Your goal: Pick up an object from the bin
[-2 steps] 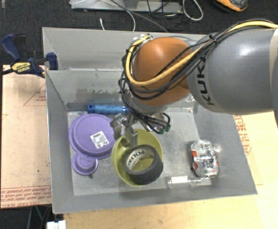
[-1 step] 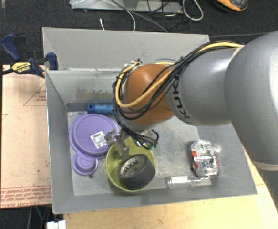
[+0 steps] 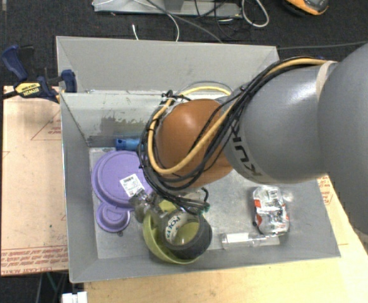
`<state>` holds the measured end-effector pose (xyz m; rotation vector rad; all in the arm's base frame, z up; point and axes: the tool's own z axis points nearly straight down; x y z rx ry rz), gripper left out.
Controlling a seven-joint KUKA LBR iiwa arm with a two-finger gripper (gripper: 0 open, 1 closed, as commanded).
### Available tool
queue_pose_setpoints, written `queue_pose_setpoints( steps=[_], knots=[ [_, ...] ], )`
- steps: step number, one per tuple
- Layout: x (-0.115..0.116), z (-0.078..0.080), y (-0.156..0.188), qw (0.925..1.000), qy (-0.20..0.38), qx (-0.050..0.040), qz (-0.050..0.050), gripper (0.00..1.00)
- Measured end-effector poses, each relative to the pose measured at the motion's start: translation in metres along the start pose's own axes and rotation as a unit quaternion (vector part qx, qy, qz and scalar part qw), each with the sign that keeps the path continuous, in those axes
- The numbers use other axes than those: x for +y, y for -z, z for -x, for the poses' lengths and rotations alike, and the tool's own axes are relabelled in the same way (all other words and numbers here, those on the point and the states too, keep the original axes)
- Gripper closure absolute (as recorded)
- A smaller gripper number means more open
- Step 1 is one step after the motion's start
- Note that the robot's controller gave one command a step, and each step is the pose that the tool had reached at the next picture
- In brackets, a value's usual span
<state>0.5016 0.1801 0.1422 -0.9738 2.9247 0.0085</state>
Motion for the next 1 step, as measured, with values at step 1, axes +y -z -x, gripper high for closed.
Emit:
queue_pose_setpoints(
  steps=[1],
  knots=[
    [-0.0467, 0.0268, -0.0632, 0.9977, -0.068, 0.0016, 0.001, 1.00]
  ],
)
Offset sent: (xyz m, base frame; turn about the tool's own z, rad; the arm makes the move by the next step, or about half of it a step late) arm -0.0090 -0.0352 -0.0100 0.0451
